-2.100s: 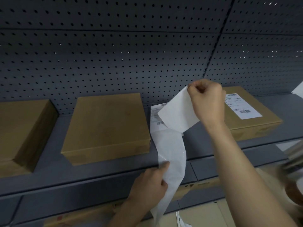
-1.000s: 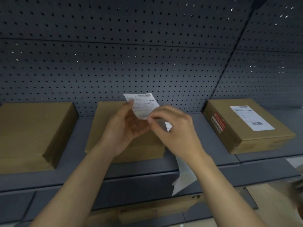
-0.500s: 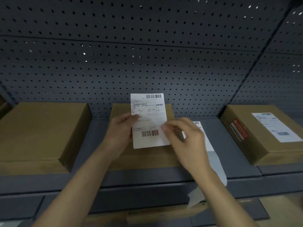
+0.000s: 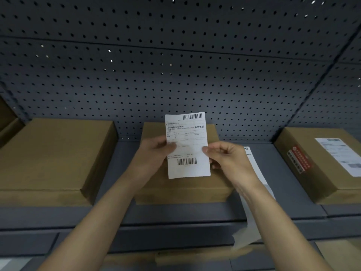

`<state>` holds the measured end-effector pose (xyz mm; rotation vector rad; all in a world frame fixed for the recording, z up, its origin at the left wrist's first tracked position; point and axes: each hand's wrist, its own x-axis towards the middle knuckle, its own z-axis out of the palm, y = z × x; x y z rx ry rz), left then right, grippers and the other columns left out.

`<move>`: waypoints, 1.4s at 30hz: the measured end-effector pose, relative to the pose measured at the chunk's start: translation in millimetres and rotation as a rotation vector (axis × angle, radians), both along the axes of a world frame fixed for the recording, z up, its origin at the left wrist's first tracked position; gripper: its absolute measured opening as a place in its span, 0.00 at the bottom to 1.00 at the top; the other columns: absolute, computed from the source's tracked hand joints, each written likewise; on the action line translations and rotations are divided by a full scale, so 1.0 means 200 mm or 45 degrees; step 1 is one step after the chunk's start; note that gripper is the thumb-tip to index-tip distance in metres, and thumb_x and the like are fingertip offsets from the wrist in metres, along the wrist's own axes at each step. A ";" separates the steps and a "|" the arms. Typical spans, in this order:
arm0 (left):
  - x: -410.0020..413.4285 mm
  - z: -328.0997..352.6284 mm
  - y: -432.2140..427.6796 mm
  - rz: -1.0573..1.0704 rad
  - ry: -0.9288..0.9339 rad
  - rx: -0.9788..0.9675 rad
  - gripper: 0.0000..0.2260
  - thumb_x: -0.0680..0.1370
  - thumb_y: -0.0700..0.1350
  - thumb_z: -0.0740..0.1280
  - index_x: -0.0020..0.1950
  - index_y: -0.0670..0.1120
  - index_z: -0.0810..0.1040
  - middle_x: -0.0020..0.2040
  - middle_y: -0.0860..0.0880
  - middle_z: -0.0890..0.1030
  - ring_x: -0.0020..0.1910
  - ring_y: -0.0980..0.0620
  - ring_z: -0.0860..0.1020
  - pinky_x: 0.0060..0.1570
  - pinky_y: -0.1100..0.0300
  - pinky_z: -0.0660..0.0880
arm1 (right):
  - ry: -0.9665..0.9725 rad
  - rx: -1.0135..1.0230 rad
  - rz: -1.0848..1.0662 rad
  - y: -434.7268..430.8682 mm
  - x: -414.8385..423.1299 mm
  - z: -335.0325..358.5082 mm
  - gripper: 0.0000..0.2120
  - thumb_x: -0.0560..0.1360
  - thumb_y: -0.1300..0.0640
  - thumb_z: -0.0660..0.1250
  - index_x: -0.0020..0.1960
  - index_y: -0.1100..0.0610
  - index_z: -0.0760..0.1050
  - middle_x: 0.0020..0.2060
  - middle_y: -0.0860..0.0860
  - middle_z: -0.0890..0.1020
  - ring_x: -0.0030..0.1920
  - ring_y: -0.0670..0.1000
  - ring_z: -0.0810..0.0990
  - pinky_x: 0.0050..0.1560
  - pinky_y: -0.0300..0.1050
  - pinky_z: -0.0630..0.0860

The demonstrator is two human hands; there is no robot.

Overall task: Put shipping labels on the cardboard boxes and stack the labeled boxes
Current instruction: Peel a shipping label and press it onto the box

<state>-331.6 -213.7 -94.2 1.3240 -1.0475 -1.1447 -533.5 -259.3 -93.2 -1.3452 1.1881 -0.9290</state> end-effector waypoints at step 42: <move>0.06 -0.13 -0.03 0.041 -0.727 -0.081 0.35 0.69 0.40 0.78 0.72 0.58 0.69 0.43 0.55 0.83 0.41 0.64 0.80 0.39 0.76 0.73 | 0.259 -0.032 0.099 -0.13 0.01 -0.13 0.08 0.70 0.66 0.77 0.47 0.63 0.81 0.39 0.59 0.85 0.23 0.45 0.73 0.29 0.39 0.72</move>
